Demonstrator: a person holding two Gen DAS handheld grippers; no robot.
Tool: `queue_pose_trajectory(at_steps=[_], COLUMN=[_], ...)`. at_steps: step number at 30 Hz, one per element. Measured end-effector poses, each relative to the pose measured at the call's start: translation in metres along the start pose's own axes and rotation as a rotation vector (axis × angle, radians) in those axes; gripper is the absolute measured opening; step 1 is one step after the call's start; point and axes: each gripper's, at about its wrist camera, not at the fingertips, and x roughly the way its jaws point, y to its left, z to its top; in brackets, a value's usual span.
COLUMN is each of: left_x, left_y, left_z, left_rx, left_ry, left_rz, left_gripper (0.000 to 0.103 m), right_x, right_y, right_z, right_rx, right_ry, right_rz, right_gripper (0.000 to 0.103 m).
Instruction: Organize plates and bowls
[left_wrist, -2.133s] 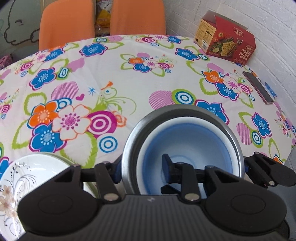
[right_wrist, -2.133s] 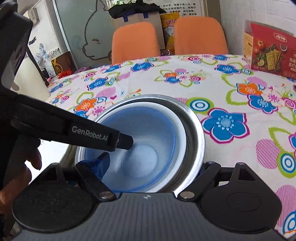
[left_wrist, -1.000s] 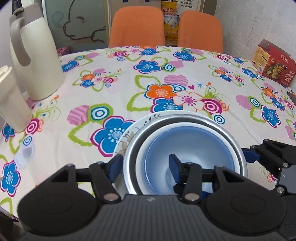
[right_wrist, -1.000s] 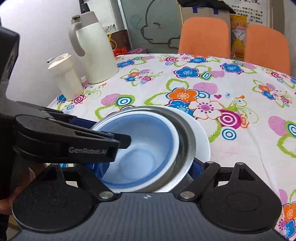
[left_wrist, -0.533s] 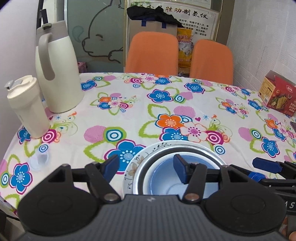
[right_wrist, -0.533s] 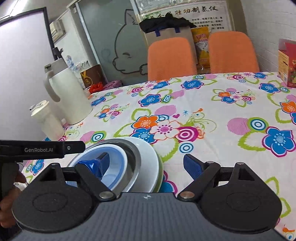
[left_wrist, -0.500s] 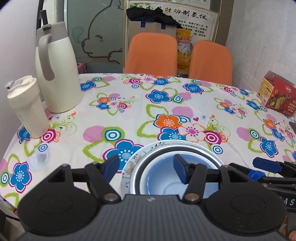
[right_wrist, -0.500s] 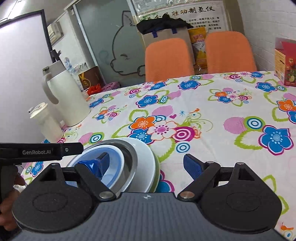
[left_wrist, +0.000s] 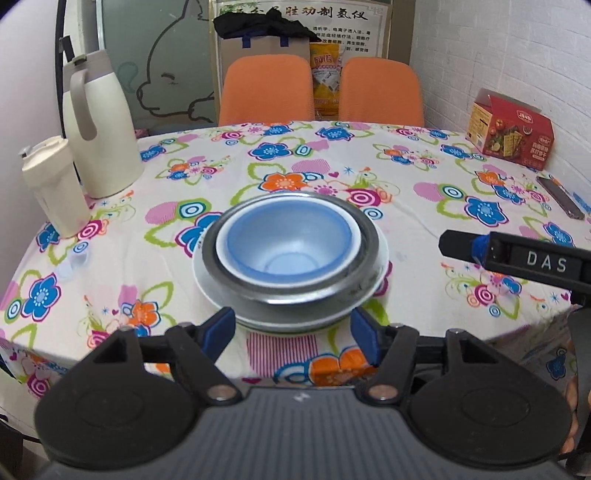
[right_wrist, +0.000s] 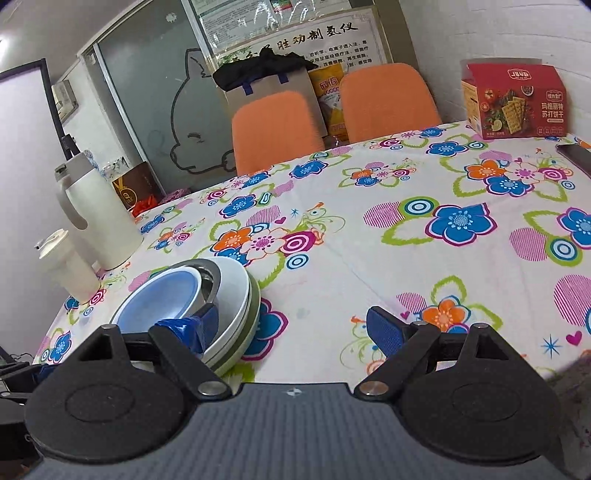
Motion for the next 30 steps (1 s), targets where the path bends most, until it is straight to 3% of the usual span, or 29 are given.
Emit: queue_pose_trajectory(at_steps=[10,21,30], left_x=[0.0,0.007,0.011], left_y=[-0.02,-0.025,-0.023], left_z=[-0.038,-0.04,-0.04], left_rx=[0.052,0.068,0.067], left_ry=[0.036,0.055,0.063], left_rz=[-0.018,-0.012,-0.014], left_gripper=[0.062,0.062,0.062], right_x=[-0.019,-0.005,-0.004], right_y=[-0.011,-0.011,-0.007], right_z=[-0.018,-0.028,-0.027], right_rx=[0.004,-0.012,-0.026], right_ry=[-0.011,0.068,0.069], right_rz=[-0.035,-0.034,-0.044], right_gripper=[0.074,0.075,0.075])
